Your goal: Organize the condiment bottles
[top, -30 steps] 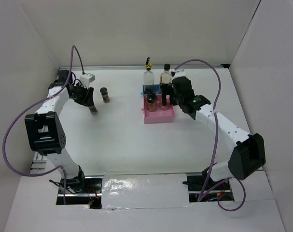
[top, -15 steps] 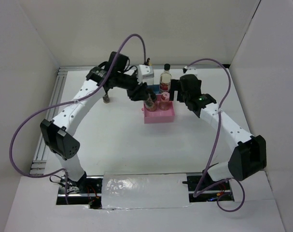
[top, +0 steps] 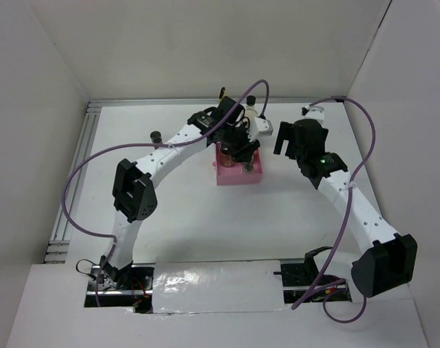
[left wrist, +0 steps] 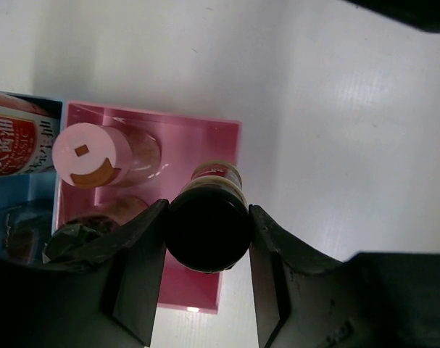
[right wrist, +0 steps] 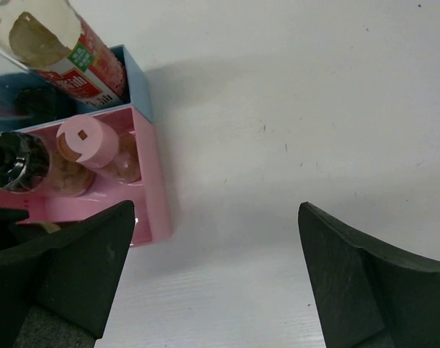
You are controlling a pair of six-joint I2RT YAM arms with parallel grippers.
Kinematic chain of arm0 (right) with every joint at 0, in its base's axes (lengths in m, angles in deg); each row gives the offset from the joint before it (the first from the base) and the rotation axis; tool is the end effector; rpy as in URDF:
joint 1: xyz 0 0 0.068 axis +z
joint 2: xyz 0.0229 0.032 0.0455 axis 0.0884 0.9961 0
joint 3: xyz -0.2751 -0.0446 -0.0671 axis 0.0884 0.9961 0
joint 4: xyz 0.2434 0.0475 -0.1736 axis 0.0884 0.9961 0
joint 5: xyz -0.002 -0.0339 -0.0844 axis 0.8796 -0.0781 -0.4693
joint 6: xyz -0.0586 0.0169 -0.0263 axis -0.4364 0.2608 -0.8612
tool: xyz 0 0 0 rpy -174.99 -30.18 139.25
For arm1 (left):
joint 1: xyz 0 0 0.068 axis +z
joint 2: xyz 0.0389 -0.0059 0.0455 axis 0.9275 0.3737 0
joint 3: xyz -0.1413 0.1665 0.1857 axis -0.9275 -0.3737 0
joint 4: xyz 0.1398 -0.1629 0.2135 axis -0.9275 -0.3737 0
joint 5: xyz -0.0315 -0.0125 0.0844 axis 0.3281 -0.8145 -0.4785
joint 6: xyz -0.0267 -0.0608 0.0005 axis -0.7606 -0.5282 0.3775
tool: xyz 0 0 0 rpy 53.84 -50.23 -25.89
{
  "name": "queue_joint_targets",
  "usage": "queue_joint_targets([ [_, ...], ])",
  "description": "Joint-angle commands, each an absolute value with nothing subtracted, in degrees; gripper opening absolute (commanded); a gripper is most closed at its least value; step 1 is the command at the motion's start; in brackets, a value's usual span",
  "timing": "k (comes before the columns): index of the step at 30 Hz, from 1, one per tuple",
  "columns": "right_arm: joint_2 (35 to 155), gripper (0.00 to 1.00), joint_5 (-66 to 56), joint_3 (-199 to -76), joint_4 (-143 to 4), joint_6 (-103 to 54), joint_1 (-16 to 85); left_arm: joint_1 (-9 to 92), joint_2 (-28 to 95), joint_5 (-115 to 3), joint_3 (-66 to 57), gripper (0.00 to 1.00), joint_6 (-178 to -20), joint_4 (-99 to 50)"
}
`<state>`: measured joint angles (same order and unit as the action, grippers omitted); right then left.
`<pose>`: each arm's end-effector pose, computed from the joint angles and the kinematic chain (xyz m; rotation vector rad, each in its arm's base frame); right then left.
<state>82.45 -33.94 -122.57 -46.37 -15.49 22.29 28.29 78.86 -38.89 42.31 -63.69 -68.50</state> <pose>0.3084 0.0757 0.3288 0.1880 2.0716 -0.0430 0.4010 -0.3633 0.3193 1.4101 1.8568 -0.6634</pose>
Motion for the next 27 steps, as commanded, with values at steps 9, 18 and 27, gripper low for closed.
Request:
queue_joint_targets([
  [9, 80.0, 1.00, -32.6, -120.7, -45.9, -16.0, 20.6, 27.1, 81.7, -44.0, 45.0, 0.00, -63.5, -60.7],
  [18, 81.0, 1.00, -31.5, -120.9, -46.3, -16.4, 20.4, 26.9, 86.3, -45.0, 45.2, 0.00, -63.0, -59.9],
  [27, 80.7, 1.00, -31.7, -120.7, -46.0, -16.0, 20.3, 26.7, 87.9, -44.6, 43.0, 0.14, -63.0, -59.0],
])
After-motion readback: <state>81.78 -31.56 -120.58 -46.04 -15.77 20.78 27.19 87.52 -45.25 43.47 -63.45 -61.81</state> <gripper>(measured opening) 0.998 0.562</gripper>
